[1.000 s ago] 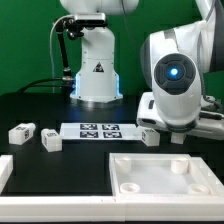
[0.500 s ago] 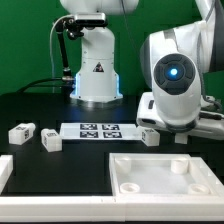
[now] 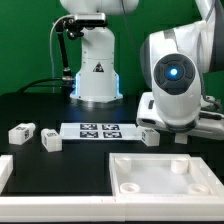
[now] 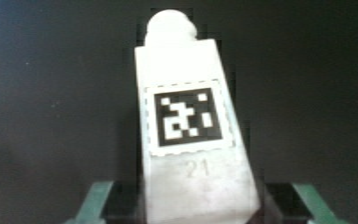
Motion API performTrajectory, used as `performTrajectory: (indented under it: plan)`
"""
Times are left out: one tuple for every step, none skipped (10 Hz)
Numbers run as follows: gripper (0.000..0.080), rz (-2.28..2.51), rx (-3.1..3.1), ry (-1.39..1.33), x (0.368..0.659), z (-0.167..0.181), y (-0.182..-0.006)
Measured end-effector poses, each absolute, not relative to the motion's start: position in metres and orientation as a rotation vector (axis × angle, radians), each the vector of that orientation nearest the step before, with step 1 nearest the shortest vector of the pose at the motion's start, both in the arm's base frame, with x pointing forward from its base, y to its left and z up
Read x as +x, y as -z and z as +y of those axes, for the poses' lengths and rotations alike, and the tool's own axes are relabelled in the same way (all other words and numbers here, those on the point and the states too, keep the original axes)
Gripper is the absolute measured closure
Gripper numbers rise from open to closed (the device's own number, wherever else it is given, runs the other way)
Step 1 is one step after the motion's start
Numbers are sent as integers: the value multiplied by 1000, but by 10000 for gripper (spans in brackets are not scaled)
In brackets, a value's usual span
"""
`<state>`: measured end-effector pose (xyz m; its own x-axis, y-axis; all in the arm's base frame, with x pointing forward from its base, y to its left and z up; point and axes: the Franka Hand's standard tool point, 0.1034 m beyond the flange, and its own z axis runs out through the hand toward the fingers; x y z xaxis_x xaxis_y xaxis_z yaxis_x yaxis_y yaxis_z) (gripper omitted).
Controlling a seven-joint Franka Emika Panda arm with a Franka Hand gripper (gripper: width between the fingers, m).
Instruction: Assemble square table
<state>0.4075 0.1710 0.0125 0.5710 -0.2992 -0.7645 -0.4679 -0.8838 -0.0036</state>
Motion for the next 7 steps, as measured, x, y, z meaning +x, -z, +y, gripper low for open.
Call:
performTrajectory:
  plan:
    - [508, 642, -2595, -1204, 410, 169, -15]
    - [508, 646, -2593, -1160, 426, 161, -33]
    - [508, 652, -2594, -1107, 439, 152, -61]
    - [508, 638, -2569, -1135, 446, 142, -88]
    - [508, 574, -2564, -1157, 455, 131, -107]
    - [508, 582, -2611, -1055, 470, 128, -111]
    - [508, 594, -2659, -939, 472, 132, -110]
